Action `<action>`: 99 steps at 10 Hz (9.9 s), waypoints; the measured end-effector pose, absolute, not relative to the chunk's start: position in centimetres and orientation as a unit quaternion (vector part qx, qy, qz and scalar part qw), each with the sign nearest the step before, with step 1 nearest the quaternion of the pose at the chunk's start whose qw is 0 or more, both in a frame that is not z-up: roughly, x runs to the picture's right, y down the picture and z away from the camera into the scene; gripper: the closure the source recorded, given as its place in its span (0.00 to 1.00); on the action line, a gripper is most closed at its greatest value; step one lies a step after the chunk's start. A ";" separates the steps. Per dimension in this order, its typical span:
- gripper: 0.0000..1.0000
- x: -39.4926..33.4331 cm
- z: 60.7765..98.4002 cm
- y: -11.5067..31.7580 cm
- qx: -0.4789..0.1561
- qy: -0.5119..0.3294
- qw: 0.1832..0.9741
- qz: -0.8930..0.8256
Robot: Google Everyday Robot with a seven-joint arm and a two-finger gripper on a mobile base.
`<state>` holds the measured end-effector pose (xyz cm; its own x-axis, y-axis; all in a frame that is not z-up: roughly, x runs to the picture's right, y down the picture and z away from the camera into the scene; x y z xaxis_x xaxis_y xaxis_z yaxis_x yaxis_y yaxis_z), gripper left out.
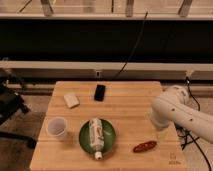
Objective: Drag the pepper across the table
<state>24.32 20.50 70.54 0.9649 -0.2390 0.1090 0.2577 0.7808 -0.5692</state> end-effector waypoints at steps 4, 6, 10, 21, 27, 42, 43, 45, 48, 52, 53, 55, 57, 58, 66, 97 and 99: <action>0.20 23.5 72.0 23.4 -0.309 -0.039 0.937 -0.158; 0.20 23.4 71.7 23.4 -0.309 -0.047 0.936 -0.161; 0.20 23.3 72.7 25.6 -0.311 -0.061 0.935 -0.156; 0.20 23.1 74.6 29.4 -0.322 -0.103 0.929 -0.150; 0.20 22.8 75.5 30.8 -0.330 -0.116 0.926 -0.144; 0.97 23.1 76.3 31.3 -0.336 -0.121 0.923 -0.143; 0.97 23.1 76.5 31.2 -0.338 -0.121 0.922 -0.147; 0.97 23.3 76.5 31.1 -0.337 -0.120 0.923 -0.146; 0.97 23.4 76.8 30.8 -0.342 -0.119 0.919 -0.152; 0.97 23.4 77.8 29.2 -0.341 -0.122 0.917 -0.165; 0.97 23.2 77.9 29.0 -0.343 -0.120 0.916 -0.171; 0.97 22.4 78.3 28.6 -0.345 -0.119 0.913 -0.184; 0.97 22.2 78.7 28.2 -0.347 -0.118 0.911 -0.189; 0.97 21.9 78.9 28.0 -0.348 -0.118 0.910 -0.194; 0.97 20.7 80.7 25.8 -0.351 -0.112 0.903 -0.220; 0.97 25.3 87.4 17.9 -0.336 -0.087 0.898 -0.271; 0.97 25.5 87.5 17.8 -0.336 -0.087 0.896 -0.276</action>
